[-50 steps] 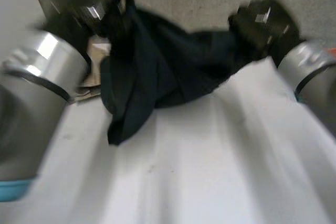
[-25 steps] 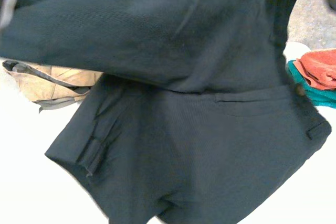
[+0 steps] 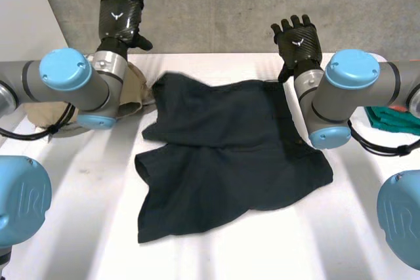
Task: Fold the laundry.
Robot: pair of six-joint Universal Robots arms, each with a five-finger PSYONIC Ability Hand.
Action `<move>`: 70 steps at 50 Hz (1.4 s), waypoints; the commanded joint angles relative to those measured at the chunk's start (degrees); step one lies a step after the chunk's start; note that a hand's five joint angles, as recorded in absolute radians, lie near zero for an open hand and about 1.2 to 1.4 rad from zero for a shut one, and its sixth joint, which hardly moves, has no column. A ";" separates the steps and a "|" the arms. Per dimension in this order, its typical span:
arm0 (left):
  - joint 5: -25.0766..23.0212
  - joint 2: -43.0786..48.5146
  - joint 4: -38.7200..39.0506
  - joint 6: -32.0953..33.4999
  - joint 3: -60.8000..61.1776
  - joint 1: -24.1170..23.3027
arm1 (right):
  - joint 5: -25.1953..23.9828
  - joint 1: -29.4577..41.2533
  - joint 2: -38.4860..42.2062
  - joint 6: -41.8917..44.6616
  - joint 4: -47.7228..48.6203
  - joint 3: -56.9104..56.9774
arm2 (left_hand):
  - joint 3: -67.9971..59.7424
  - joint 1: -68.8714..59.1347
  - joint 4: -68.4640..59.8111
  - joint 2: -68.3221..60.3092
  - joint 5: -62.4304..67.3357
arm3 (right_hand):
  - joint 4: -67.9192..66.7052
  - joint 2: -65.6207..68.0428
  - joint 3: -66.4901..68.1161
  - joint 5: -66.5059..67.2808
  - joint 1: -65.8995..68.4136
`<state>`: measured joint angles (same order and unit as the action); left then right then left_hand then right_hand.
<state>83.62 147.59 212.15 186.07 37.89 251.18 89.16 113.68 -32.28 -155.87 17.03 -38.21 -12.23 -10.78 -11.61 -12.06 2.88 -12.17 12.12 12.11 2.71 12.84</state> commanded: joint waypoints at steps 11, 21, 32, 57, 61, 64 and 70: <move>2.77 -33.05 -12.18 0.17 31.35 -4.03 | -6.53 -3.28 -33.62 4.51 -13.39 -26.80 | 2.18 0.74 1.57 2.02 -2.84 | 2.17 -2.12 -2.11 -2.71 -2.84; 2.51 -50.38 -32.22 0.52 57.89 -8.43 | -13.48 -10.93 -43.74 11.99 -32.48 -45.45 | -15.46 -16.90 -16.08 -15.62 14.81 | -13.04 13.09 13.11 12.50 12.38; 2.51 -50.22 -33.65 0.44 74.34 -14.85 | -24.37 -17.00 -43.84 23.51 -28.82 -63.99 | -16.01 -17.46 -16.63 -16.18 15.36 | -17.09 17.14 17.16 16.55 16.43; 4.01 -37.38 -16.42 1.40 72.06 -11.07 | -27.11 -15.42 -30.75 22.55 -2.27 -66.12 | -29.58 -31.03 -30.20 -29.75 28.93 | -36.18 36.23 36.25 35.64 35.52; 4.18 -36.59 -13.87 5.17 72.15 -11.07 | -26.85 -14.54 -30.65 20.79 0.80 -65.77 | -52.42 -53.87 -53.04 -52.59 51.77 | -64.70 64.75 64.77 64.16 64.04; 4.36 -36.85 -12.55 8.69 72.67 -11.15 | -26.41 -14.36 -30.74 19.74 1.87 -65.77 | -67.77 -69.22 -68.39 -67.94 67.12 | -67.83 67.88 67.89 67.29 67.16; 4.97 -41.06 -13.25 11.68 72.85 -11.51 | -23.25 -13.75 -31.44 19.56 1.43 -66.29 | -67.77 -69.22 -68.39 -67.94 67.12 | -67.83 67.88 67.89 67.29 67.16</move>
<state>88.13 110.36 199.31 194.63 110.47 239.94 63.32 99.43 -62.95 -135.95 18.63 -103.94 -68.07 -66.61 -68.54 -68.33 56.45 -68.33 67.16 67.29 56.67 64.18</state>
